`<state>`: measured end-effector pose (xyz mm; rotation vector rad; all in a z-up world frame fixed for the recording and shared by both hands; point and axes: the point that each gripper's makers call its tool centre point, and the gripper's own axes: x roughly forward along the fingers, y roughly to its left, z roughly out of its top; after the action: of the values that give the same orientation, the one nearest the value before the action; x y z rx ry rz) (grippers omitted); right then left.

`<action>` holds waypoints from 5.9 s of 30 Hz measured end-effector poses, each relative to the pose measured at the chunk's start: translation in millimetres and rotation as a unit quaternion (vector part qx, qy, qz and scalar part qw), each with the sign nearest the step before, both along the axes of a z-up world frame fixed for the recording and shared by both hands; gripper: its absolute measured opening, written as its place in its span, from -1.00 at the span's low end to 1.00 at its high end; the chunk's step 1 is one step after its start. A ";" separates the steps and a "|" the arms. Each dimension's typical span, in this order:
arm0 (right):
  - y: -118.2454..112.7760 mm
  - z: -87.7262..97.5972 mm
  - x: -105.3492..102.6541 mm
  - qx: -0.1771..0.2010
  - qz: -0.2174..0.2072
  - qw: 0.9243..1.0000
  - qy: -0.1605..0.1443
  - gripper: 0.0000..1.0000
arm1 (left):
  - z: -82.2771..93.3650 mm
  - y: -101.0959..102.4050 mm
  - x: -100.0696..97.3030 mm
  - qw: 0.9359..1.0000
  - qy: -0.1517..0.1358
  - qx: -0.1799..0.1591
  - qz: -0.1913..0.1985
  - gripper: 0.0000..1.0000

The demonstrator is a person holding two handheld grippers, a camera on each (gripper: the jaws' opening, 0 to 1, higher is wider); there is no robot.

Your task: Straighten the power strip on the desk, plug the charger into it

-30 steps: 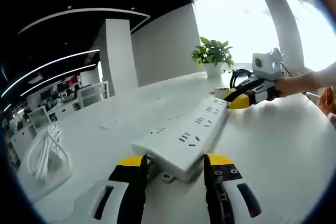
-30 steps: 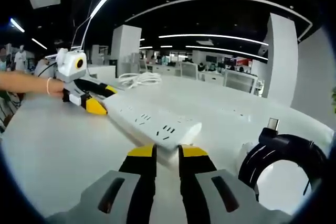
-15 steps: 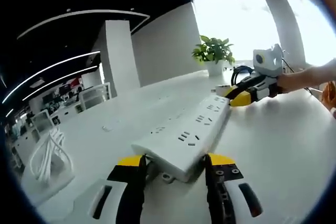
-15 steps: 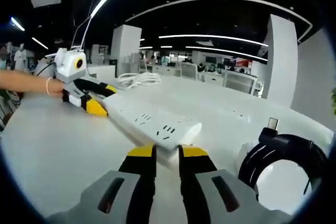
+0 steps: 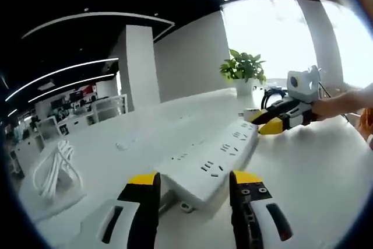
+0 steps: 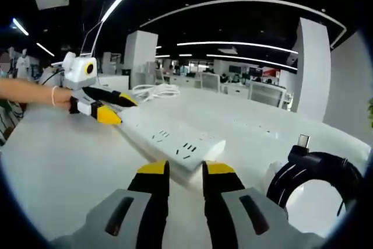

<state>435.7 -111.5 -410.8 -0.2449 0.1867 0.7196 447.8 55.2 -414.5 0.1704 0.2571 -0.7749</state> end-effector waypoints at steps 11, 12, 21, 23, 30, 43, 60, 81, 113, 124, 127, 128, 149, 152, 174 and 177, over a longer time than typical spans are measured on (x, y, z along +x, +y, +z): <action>5.7 4.7 -4.3 0.003 0.005 1.000 -0.012 -0.45 | 4.2 2.7 -5.7 1.000 -0.007 -0.004 0.006 0.18; 6.1 4.6 -4.5 0.003 0.005 1.000 -0.012 -0.45 | 5.2 2.8 -5.8 1.000 -0.007 -0.007 0.007 0.18; 9.8 6.8 -9.0 0.008 0.007 1.000 -0.017 -0.30 | 13.3 2.8 -16.6 0.999 -0.013 -0.028 0.015 0.38; 10.4 7.5 -9.7 0.010 0.008 1.000 -0.018 -0.29 | 14.2 2.9 -19.3 0.999 -0.012 -0.039 0.017 0.40; 12.9 8.9 -14.0 0.015 0.012 1.000 -0.022 -0.21 | 15.6 5.3 -26.8 0.999 -0.011 -0.049 0.020 0.46; 14.9 17.4 -29.5 0.035 0.027 0.998 -0.034 -0.16 | 23.4 -6.2 -50.0 0.997 -0.015 -0.077 0.005 0.61; 15.2 36.5 -58.9 0.073 0.051 0.995 -0.044 0.03 | 34.2 -10.4 -84.2 0.993 -0.020 -0.117 -0.002 0.87; 6.8 49.3 -90.2 0.091 0.076 0.992 -0.051 0.37 | 47.8 -6.8 -124.4 0.992 -0.059 -0.107 -0.013 0.98; -25.8 47.4 -123.1 0.104 0.042 0.991 -0.073 0.97 | 42.6 15.4 -169.7 0.990 -0.080 -0.117 -0.002 0.98; -44.3 56.3 -124.6 0.128 0.007 0.988 -0.091 1.00 | 45.2 24.3 -177.1 0.987 -0.083 -0.139 0.012 0.98; -48.6 56.0 -124.1 0.120 -0.001 0.988 -0.096 1.00 | 44.4 24.4 -179.0 0.987 -0.088 -0.135 0.013 0.98; -49.9 56.1 -124.1 0.120 -0.003 0.988 -0.097 1.00 | 44.2 24.5 -179.2 0.987 -0.089 -0.133 0.013 0.98; -78.0 67.7 -121.6 0.097 -0.033 0.987 -0.122 1.00 | 51.3 24.9 -180.5 0.986 -0.099 -0.133 0.015 0.96; -86.0 68.0 -115.9 0.095 -0.040 0.987 -0.124 1.00 | 50.5 24.8 -180.8 0.986 -0.100 -0.130 0.015 0.95; -129.4 41.4 -60.6 0.072 -0.086 0.989 -0.099 0.87 | 49.9 27.4 -182.5 0.985 -0.095 -0.142 0.018 0.90; -133.2 37.9 -54.9 0.078 -0.094 0.988 -0.093 0.83 | 51.0 28.8 -182.3 0.984 -0.095 -0.146 0.021 0.90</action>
<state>380.9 -244.7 -372.9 -0.1416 -0.0253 0.5183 265.5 83.9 -363.5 -0.0381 -0.0357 -0.7403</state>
